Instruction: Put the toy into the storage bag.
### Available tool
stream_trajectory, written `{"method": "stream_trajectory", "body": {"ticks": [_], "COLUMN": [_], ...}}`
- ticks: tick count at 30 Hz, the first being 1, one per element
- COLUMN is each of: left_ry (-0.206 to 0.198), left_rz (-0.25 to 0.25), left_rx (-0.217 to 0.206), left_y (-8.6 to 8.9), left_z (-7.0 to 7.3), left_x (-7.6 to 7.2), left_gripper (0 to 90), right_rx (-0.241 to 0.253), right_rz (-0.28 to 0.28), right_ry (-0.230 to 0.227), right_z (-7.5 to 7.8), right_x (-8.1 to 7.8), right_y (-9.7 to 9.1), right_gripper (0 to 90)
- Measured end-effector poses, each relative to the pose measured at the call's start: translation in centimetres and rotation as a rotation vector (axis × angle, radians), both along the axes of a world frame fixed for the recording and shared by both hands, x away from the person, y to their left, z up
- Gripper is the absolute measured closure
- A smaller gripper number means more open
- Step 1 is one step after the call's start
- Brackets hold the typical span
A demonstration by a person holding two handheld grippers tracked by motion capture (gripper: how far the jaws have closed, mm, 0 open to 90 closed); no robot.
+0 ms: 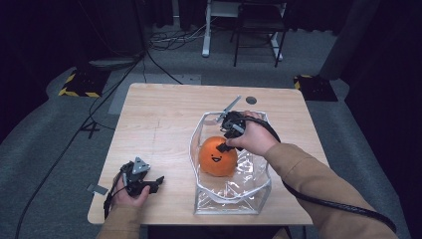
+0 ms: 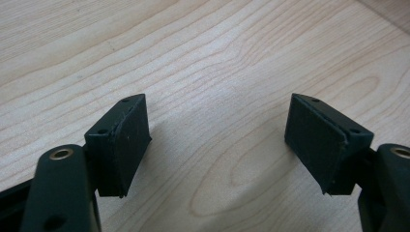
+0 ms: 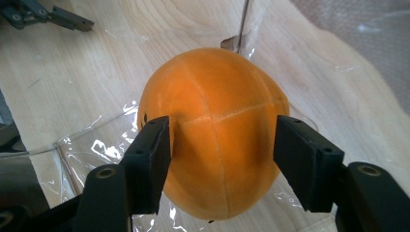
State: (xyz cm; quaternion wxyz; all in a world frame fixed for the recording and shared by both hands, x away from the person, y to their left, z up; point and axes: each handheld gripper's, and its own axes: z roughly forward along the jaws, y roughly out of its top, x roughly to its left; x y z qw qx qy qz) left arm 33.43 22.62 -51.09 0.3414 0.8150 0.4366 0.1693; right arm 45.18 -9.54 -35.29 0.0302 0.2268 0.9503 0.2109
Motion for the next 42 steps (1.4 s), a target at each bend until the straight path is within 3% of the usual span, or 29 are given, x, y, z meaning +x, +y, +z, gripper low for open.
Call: {"method": "stream_trajectory", "body": {"ticks": [16, 21, 30, 42], "left_ry": [0.0, 0.0, 0.0, 0.002], "left_rz": [0.0, 0.001, 0.0, -0.003], "left_rx": [0.0, 0.0, 0.0, -0.005], "left_y": [0.0, 0.0, 0.0, 0.0], "left_z": [0.0, 0.0, 0.0, 0.0], "left_x": [0.0, 0.0, 0.0, 0.1], "left_gripper": [24.4, 24.4, 24.4, 24.3], "right_rx": [0.095, 0.102, 0.114, 0.15], "right_rz": [-0.026, -0.037, -0.091, -0.168], "right_ry": [-0.073, -0.091, -0.123, -0.163], "right_z": [4.1, 5.1, 7.5, 9.4], "right_x": [-0.9, -1.3, -1.8, -2.6], "right_y": [-2.4, -3.3, -6.6, -10.9], "right_gripper": [37.1, 37.1, 37.4, 37.4]}}
